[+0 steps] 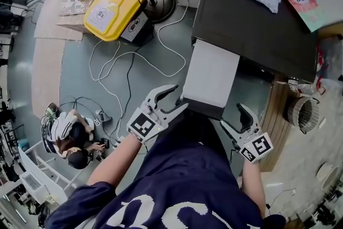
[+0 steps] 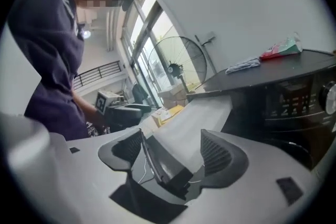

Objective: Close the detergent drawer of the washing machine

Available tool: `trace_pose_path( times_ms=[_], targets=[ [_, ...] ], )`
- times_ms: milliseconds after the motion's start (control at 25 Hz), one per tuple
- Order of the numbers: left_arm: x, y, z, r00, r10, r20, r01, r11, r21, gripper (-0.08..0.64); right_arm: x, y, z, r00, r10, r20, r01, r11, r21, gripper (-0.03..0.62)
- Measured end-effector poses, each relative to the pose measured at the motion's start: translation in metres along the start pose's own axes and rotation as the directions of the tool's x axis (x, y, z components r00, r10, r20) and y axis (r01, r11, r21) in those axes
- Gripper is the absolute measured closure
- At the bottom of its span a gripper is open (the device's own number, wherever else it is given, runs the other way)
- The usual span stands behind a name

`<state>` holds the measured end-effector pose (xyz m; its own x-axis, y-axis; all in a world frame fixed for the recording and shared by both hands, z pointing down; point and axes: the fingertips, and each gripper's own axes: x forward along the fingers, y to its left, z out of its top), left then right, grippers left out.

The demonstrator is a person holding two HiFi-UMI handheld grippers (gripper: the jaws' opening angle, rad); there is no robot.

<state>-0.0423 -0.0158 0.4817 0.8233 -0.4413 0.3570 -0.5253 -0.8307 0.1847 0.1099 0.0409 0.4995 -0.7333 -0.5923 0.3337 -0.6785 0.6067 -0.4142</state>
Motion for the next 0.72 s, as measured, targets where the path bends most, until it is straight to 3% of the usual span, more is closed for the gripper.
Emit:
trace_pose_path(
  times_ms=[160, 360, 480, 600, 720],
  targets=[
    [-0.004, -0.017, -0.031, 0.995, -0.031, -0.096, 0.031, 1.000, -0.002, 0.325, 0.004, 0.007, -0.034, 0.993, 0.000, -0.117, -0.007, 0.998, -0.056, 0.224],
    [-0.008, -0.022, -0.056, 0.991, -0.031, -0.128, 0.025, 0.998, -0.051, 0.325, 0.001, 0.003, -0.051, 0.991, -0.038, -0.131, 0.028, 0.997, -0.077, 0.299],
    [-0.010, -0.024, -0.074, 0.983, -0.019, -0.181, 0.018, 1.000, -0.007, 0.330, 0.000, 0.004, -0.066, 0.982, -0.039, -0.186, 0.027, 0.997, -0.066, 0.316],
    [-0.010, -0.027, -0.088, 0.977, -0.003, -0.214, 0.008, 1.000, 0.022, 0.348, 0.000, 0.004, -0.077, 0.971, -0.061, -0.231, 0.046, 0.996, -0.073, 0.379],
    [-0.010, -0.024, -0.090, 0.981, 0.011, -0.192, -0.018, 0.999, -0.035, 0.408, 0.002, 0.012, -0.078, 0.970, -0.043, -0.239, 0.022, 0.996, -0.089, 0.446]
  ],
)
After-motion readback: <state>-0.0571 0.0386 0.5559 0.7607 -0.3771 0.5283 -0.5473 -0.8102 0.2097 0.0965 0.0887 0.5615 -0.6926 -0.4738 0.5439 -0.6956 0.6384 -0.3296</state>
